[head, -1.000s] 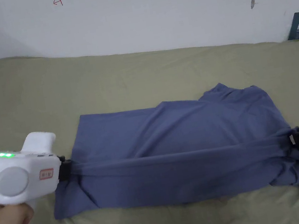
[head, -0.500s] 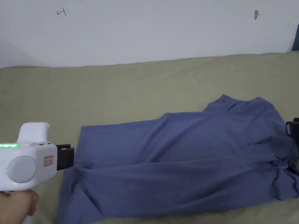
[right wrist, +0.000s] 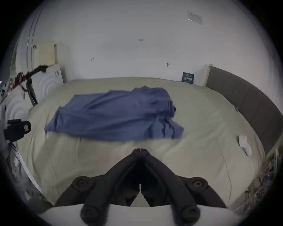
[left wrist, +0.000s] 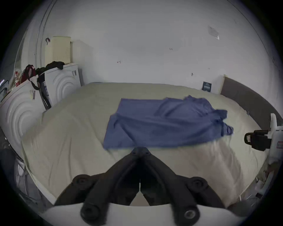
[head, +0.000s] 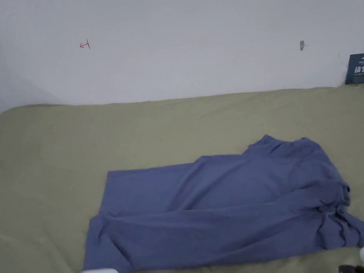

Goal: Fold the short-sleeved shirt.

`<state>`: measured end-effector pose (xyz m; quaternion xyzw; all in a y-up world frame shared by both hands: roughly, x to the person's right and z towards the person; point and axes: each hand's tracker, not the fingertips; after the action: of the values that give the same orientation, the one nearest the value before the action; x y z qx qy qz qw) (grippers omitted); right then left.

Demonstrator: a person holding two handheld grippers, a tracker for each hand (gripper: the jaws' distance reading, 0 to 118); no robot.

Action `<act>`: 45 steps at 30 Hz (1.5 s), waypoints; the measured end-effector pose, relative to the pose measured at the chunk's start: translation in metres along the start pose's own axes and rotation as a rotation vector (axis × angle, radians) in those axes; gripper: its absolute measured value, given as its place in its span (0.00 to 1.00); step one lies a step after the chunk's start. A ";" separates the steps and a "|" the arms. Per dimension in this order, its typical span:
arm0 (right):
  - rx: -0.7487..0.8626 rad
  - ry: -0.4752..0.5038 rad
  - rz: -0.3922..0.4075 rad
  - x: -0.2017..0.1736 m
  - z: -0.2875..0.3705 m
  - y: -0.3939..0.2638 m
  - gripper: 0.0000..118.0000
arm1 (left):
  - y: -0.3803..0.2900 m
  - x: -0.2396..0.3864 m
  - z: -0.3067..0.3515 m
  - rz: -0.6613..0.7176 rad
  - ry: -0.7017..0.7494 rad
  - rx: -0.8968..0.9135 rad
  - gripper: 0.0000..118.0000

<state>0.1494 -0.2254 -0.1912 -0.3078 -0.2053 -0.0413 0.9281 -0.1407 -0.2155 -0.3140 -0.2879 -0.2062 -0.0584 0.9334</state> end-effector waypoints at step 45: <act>-0.112 0.037 -0.142 0.141 -0.189 0.056 0.08 | 0.049 -0.084 -0.158 0.106 -0.012 -0.210 0.04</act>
<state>0.3564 -0.2847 -0.3025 -0.3431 -0.2065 -0.1241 0.9079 -0.1504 -0.2645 -0.4924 -0.3950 -0.1888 -0.0287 0.8986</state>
